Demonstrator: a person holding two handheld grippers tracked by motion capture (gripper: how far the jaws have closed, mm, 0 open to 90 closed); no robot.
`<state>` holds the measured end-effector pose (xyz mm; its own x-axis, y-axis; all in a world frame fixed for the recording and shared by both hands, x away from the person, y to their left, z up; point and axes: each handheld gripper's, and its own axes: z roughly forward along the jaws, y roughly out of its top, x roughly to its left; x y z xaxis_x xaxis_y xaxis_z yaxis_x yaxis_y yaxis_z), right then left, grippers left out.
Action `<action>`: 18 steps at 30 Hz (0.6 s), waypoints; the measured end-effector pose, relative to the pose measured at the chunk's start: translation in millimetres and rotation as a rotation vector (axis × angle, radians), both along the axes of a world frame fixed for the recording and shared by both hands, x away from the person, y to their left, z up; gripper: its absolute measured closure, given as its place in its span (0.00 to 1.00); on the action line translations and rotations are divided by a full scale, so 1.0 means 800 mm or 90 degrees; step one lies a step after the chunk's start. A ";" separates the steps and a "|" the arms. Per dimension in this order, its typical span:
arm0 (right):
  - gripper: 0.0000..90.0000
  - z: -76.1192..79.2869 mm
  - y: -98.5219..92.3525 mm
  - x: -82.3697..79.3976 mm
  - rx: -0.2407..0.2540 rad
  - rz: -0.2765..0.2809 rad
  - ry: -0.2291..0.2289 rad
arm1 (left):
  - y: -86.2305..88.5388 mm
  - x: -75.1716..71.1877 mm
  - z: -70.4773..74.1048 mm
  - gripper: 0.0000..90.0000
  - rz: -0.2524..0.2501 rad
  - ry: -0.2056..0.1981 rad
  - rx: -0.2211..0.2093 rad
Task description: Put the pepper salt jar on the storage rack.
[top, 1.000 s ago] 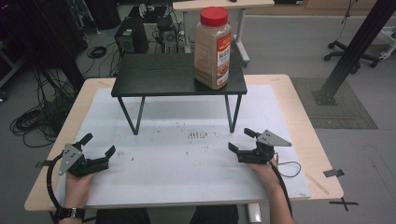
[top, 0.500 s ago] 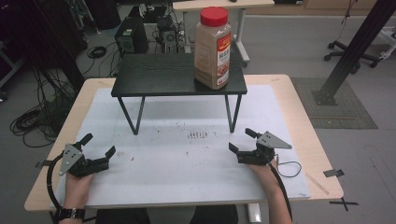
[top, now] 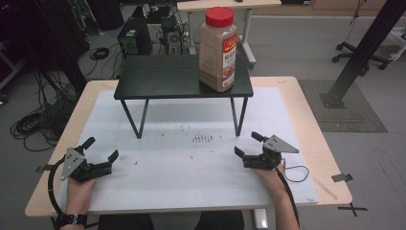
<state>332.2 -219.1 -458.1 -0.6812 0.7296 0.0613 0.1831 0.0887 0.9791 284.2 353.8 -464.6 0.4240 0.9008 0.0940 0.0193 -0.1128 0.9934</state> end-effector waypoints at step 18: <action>0.08 0.000 -0.001 -0.001 0.004 -0.004 -0.003 | 0.000 0.000 0.000 0.00 0.002 0.001 0.001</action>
<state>331.7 -219.7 -458.3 -0.6772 0.7332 0.0621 0.1785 0.0819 0.9805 284.1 353.9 -464.6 0.4214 0.9018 0.0957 0.0205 -0.1150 0.9932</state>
